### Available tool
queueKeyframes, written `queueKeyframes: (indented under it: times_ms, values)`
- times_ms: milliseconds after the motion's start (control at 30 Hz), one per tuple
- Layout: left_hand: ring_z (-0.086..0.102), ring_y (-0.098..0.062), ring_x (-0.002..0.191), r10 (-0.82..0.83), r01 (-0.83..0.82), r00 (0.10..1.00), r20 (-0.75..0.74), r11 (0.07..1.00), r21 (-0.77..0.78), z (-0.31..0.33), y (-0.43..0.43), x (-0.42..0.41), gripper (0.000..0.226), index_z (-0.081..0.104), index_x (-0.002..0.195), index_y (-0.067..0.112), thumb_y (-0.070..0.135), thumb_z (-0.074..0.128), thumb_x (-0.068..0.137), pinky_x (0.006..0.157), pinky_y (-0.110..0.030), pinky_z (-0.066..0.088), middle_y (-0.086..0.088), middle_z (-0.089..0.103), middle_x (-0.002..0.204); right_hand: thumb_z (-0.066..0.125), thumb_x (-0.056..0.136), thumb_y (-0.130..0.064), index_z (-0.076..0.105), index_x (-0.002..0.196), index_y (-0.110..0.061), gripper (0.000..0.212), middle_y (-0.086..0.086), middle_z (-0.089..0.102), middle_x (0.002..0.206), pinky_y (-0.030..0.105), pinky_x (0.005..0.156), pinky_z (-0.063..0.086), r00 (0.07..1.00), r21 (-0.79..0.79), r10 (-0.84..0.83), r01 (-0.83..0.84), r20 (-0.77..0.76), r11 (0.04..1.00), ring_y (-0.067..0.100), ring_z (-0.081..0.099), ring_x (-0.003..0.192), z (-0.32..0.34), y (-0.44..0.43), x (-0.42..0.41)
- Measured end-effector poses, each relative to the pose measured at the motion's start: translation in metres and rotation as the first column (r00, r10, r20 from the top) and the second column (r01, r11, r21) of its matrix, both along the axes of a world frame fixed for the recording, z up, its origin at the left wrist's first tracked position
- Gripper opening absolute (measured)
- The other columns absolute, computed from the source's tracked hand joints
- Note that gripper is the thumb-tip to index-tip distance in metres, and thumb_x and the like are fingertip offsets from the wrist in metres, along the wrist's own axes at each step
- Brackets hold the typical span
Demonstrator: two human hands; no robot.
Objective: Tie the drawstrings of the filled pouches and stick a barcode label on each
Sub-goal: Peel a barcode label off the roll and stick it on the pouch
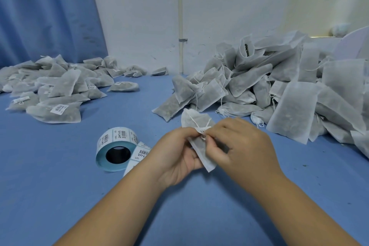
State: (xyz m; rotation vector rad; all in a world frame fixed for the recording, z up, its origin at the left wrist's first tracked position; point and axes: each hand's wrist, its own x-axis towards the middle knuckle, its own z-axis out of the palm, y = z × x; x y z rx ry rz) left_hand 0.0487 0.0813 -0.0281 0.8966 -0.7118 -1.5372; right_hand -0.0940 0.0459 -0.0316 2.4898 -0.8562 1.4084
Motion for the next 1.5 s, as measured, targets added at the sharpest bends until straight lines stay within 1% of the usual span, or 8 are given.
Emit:
queueKeyframes:
  times_ms: [233,433,633,800,967,1100,1333,1500]
  values:
    - [0.07,-0.032,0.083,0.051,-0.046,0.994,-0.094,0.998,0.048,0.003,0.001,0.002,0.033,0.063,0.115,-0.001,0.021,0.046,0.098,0.075,-0.043,0.059,-0.018,0.069,0.094,0.064,0.077,-0.02,0.073,0.074,-0.018,0.01,-0.005,0.064,0.074,0.032,0.051,0.047,0.997,0.058,0.015,-0.011,-0.076,0.998,0.021,0.056,0.066,0.002,0.001,-0.002]
    - [0.073,-0.026,0.084,-0.023,0.024,0.998,-0.064,1.0,0.017,0.0,0.0,0.002,0.028,0.065,0.106,-0.006,0.01,0.043,0.097,0.078,-0.035,0.06,-0.018,0.072,0.099,0.052,0.085,-0.033,0.077,0.084,-0.018,0.029,-0.001,0.065,0.083,0.038,0.06,0.049,0.983,0.11,0.133,-0.12,-0.122,0.987,0.025,0.057,0.07,0.001,-0.001,-0.003]
    - [0.074,-0.025,0.088,0.018,-0.018,0.995,-0.097,1.0,0.004,0.0,-0.001,0.002,0.03,0.063,0.108,-0.009,0.01,0.04,0.103,0.074,-0.034,0.062,-0.02,0.073,0.105,0.061,0.087,-0.03,0.079,0.091,-0.025,0.02,-0.004,0.066,0.093,0.037,0.075,0.047,0.974,0.183,0.195,-0.173,-0.113,0.968,0.022,0.057,0.081,0.0,-0.003,-0.004]
    - [0.073,-0.028,0.096,0.074,-0.07,0.995,0.073,0.996,-0.06,-0.005,-0.001,-0.001,0.03,0.061,0.117,-0.006,0.016,0.046,0.102,0.075,-0.035,0.062,-0.02,0.073,0.108,0.07,0.086,-0.025,0.077,0.078,-0.032,0.013,-0.014,0.064,0.09,0.013,0.075,0.041,0.928,0.619,0.187,-0.356,0.322,0.7,0.003,0.06,0.091,-0.001,-0.006,-0.002]
    - [0.074,-0.03,0.093,0.023,0.005,0.976,0.215,0.992,-0.127,-0.006,0.003,-0.004,0.023,0.061,0.12,0.01,0.019,0.053,0.1,0.064,-0.04,0.061,-0.013,0.075,0.107,0.076,0.079,-0.031,0.065,0.098,-0.027,0.022,-0.008,0.068,0.095,0.023,0.07,0.048,0.893,0.806,-0.055,-0.374,0.446,0.458,0.009,0.066,0.087,-0.002,-0.017,-0.004]
    - [0.071,-0.032,0.101,-0.005,0.059,0.968,0.25,0.976,-0.208,-0.007,0.003,0.0,0.025,0.062,0.121,0.01,0.007,0.059,0.097,0.069,-0.041,0.061,-0.014,0.072,0.115,0.075,0.082,-0.027,0.067,0.105,-0.018,0.027,0.003,0.075,0.093,0.031,0.073,0.055,0.841,0.822,-0.048,-0.513,0.539,0.248,0.017,0.073,0.083,0.0,-0.019,-0.006]
    - [0.071,-0.031,0.1,-0.057,0.12,0.959,0.279,0.969,-0.214,-0.002,-0.002,0.0,0.044,0.06,0.123,0.007,0.0,0.065,0.08,0.071,-0.041,0.06,-0.017,0.071,0.116,0.07,0.087,-0.028,0.069,0.1,-0.01,0.022,0.008,0.076,0.092,0.043,0.084,0.056,0.772,0.768,-0.146,-0.557,0.619,0.316,0.026,0.072,0.088,-0.002,-0.023,-0.006]
    - [0.071,-0.029,0.101,-0.04,0.113,0.917,0.397,0.98,-0.164,0.009,-0.006,0.001,0.03,0.064,0.12,0.008,-0.002,0.057,0.092,0.078,-0.043,0.06,-0.016,0.072,0.114,0.074,0.078,-0.04,0.069,0.1,-0.017,0.032,0.001,0.076,0.089,0.031,0.075,0.057,0.772,0.751,-0.095,-0.57,0.628,0.334,0.015,0.073,0.082,0.0,-0.023,-0.005]
